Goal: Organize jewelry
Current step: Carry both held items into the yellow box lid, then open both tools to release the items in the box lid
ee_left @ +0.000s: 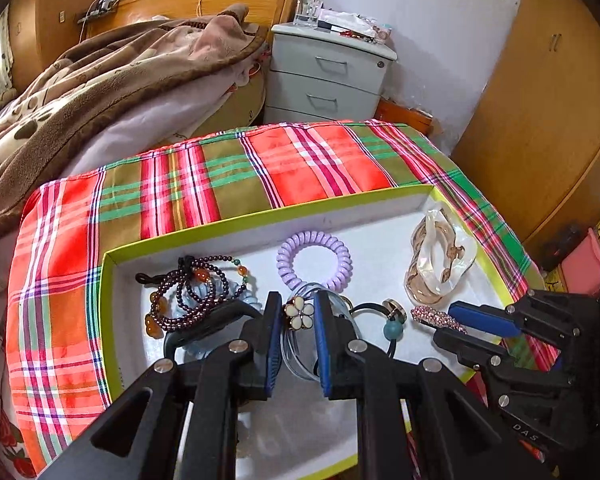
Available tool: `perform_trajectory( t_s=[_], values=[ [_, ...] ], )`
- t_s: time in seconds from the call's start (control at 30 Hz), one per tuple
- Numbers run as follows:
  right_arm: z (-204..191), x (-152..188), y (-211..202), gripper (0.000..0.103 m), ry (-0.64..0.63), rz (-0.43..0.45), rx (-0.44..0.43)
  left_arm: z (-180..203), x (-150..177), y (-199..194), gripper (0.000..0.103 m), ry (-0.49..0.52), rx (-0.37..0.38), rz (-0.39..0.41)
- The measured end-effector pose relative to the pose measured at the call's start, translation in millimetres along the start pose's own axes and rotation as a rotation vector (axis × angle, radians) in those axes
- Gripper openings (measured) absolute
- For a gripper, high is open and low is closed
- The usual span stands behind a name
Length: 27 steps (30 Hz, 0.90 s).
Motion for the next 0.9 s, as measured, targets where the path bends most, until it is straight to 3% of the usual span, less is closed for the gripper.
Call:
perform_trajectory(
  t_s=[0.9],
  values=[
    [1.5,-1.2,8.1,0.021,0.048,-0.045,-0.061,0.5,-1.8,2.5,0.024,-0.011,-0.008,-0.017]
  ],
)
Point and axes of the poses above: each gripper's, at about its wrist camera, not at the fingertips, and y roughly the way its jaws point, z to its right, x to its underside, the point moved 10 cm from there along y, roughly the way its jaws point, and after that the axes turned 10 degrees about x, right-handed, at the moved point
